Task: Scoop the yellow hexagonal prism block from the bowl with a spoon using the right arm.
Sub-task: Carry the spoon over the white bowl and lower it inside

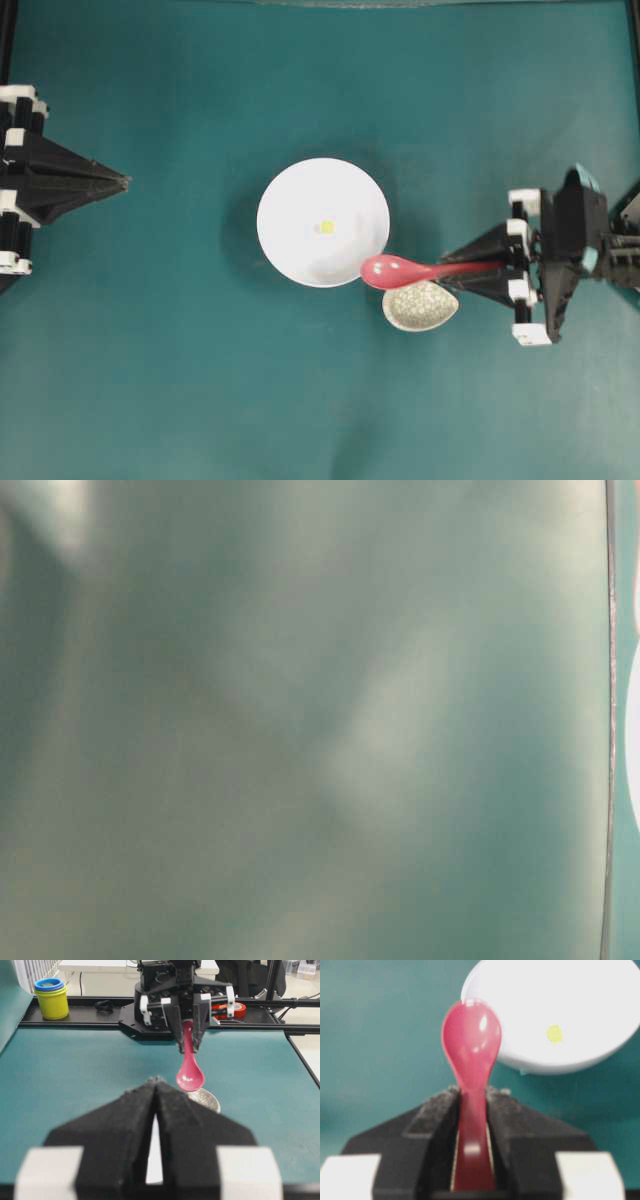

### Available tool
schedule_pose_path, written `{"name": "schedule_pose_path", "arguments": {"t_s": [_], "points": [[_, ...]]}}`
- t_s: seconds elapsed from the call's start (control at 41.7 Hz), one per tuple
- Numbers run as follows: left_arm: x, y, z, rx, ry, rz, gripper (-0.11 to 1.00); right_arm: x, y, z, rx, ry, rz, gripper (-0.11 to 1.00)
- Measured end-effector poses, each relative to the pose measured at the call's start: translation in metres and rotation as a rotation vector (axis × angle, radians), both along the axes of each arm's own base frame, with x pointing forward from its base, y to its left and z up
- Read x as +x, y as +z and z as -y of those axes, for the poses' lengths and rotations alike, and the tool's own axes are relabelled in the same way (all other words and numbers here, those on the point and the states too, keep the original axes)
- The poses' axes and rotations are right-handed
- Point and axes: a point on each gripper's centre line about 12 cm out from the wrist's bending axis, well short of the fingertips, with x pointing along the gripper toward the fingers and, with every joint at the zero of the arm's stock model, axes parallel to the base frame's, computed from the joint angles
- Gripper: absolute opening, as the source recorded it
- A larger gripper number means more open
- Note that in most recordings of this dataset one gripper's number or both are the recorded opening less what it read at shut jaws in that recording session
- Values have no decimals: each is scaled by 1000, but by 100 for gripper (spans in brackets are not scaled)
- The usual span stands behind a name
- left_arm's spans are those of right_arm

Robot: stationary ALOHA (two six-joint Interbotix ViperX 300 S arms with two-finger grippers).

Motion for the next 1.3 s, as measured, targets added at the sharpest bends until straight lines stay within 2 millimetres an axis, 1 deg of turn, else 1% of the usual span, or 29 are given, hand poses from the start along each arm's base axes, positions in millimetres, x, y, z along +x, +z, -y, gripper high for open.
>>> {"name": "schedule_pose_path", "arguments": {"t_s": [0.288, 0.504, 0.744, 1.295], "points": [[0, 0, 0, 8, 0, -2, 0, 23, 30, 39, 83, -14, -169, 22], [0, 0, 0, 9, 0, -2, 0, 39, 43, 59, 117, 6, -276, 22], [0, -1, 0, 11, 0, -5, 0, 54, 43, 69, 122, 38, -369, 22], [0, 0, 0, 11, 0, -2, 0, 80, 30, 75, 95, 97, -558, 22]]}}
